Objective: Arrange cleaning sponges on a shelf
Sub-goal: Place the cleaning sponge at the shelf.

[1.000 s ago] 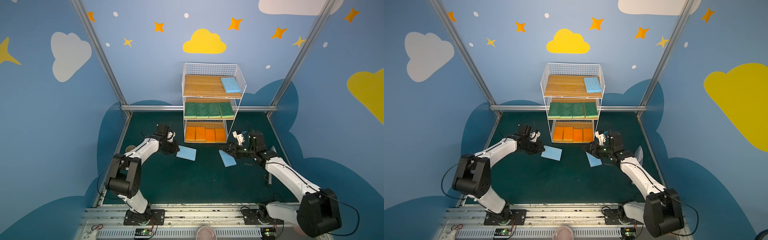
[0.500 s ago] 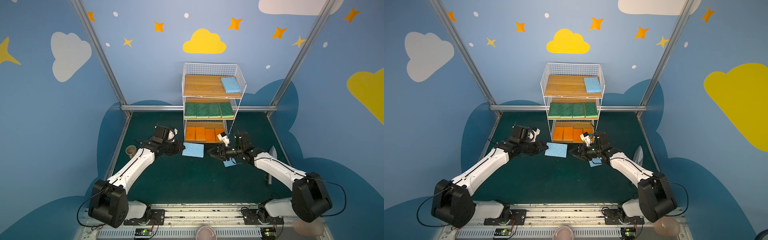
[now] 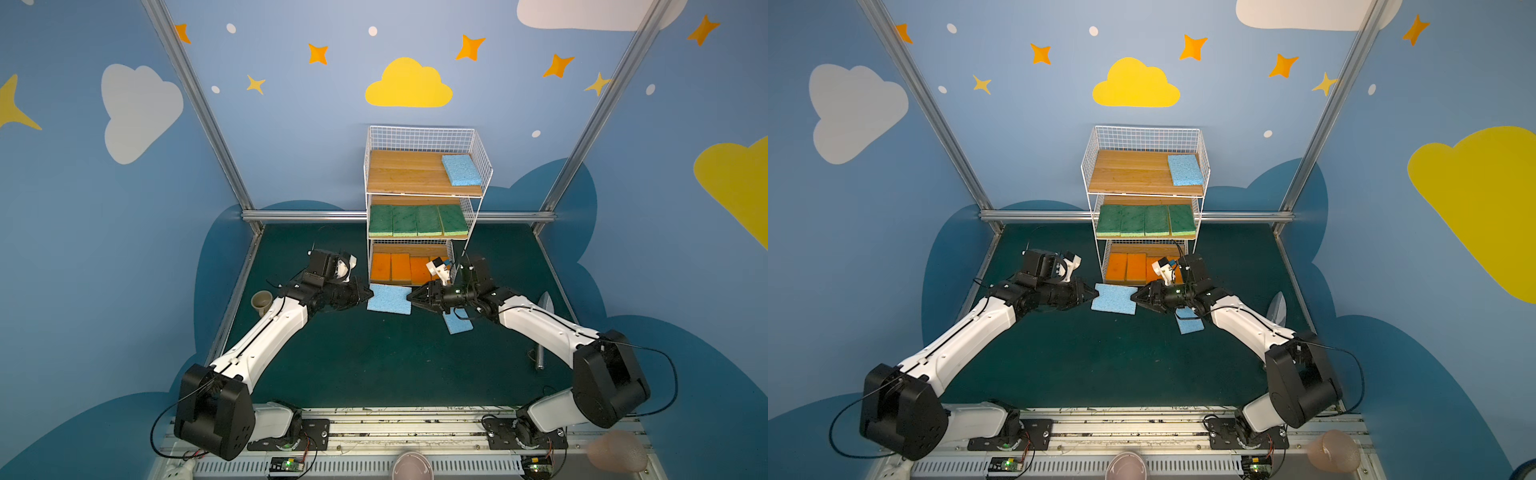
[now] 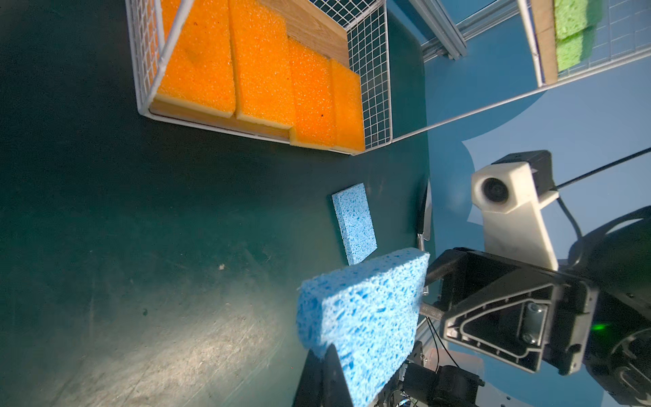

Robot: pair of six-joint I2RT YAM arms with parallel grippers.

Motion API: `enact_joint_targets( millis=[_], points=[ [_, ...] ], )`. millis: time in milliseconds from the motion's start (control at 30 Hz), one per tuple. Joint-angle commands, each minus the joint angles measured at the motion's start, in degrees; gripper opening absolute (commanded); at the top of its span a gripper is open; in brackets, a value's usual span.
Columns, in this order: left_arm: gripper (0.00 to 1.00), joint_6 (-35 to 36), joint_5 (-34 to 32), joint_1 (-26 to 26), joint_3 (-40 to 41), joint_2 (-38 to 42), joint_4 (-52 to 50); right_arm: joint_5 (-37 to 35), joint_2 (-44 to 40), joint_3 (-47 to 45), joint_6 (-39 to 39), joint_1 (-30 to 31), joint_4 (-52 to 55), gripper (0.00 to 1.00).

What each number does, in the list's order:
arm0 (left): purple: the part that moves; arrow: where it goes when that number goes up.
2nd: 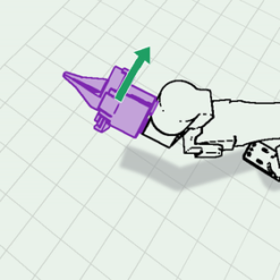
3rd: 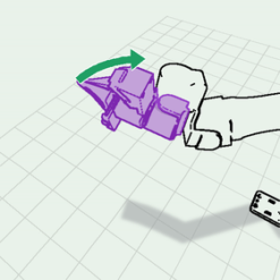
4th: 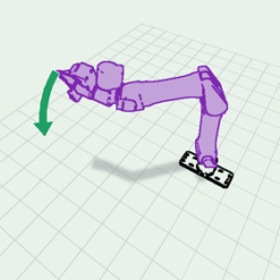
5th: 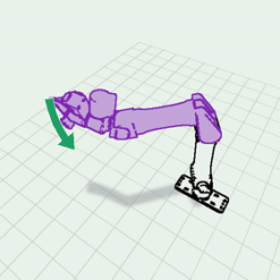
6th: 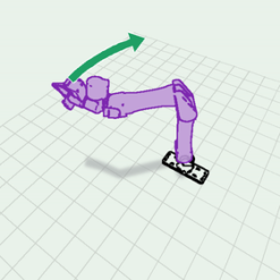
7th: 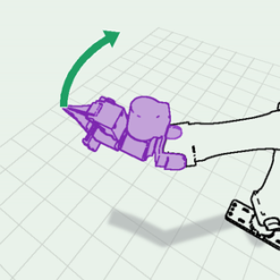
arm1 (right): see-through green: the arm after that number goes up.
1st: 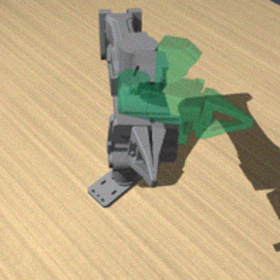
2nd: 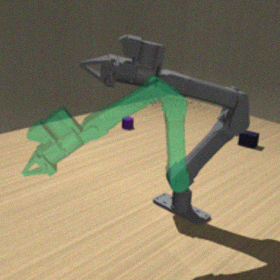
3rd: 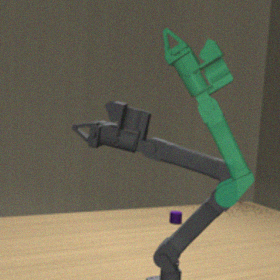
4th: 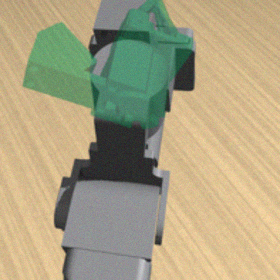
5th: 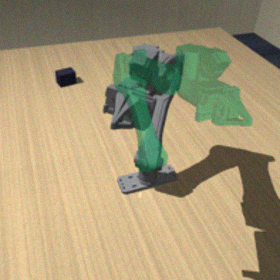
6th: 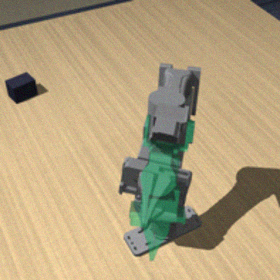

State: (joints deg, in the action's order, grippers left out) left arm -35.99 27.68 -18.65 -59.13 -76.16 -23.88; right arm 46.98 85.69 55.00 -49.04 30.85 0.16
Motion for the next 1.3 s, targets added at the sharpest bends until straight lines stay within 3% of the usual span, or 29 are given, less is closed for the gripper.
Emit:
enact_joint_targets(
  millis=[0,233,367,400,467,500,533,600,667,833,1000,1100,1267],
  points=[
    [0.03,-0.55,1.75,-0.10,-1.75,0.66,0.32,0.04,0.53,1.94,0.26,0.35,-0.67,0.40],
    [0.03,-0.99,2.42,-0.11,-2.30,0.41,0.50,0.04,0.88,2.30,0.04,0.36,-0.92,0.28],
    [0.04,-0.88,2.38,-0.11,-2.50,0.66,-0.06,0.14,0.55,1.96,-0.75,0.35,-1.74,0.07],
    [0.09,-0.74,2.20,-0.14,-2.86,0.63,-0.55,0.02,0.22,1.80,-1.12,0.35,-1.92,0.01],
    [0.32,-0.25,1.49,-0.15,-3.58,0.90,-1.93,-0.52,-0.79,1.52,-1.87,0.35,-1.79,0.00],
    [0.52,0.25,0.93,-0.11,-3.93,1.22,-2.74,-1.02,-1.60,1.36,-2.29,0.35,-1.59,0.00],
    [0.65,0.53,-0.19,-0.03,-4.34,1.72,-3.97,-1.76,-2.72,1.20,-2.74,0.35,-1.14,0.00],
    [0.85,0.74,-3.15,0.33,-4.50,3.31,-5.90,-3.90,-5.45,1.12,-3.32,0.44,0.81,0.00],
    [0.97,0.96,-5.20,1.40,-3.62,5.87,-6.81,-6.90,-9.00,1.25,-4.37,0.51,3.30,0.00],
    [0.99,0.14,-8.76,4.10,1.16,13.21,-8.05,-15.88,-19.76,1.09,-10.35,0.77,4.71,0.00],
    [0.99,0.14,-7.14,4.09,5.23,17.92,-8.64,-29.46,-26.70,2.51,-16.20,2.63,0.83,0.00],
    [0.99,-0.13,-7.33,4.07,7.66,21.45,-8.32,-36.87,-26.17,7.82,-17.84,4.48,0.37,0.00],
    [0.99,-0.61,-7.92,4.07,10.08,25.35,-8.11,-46.76,-17.71,22.98,-22.19,7.98,3.22,0.00]
  ],
)
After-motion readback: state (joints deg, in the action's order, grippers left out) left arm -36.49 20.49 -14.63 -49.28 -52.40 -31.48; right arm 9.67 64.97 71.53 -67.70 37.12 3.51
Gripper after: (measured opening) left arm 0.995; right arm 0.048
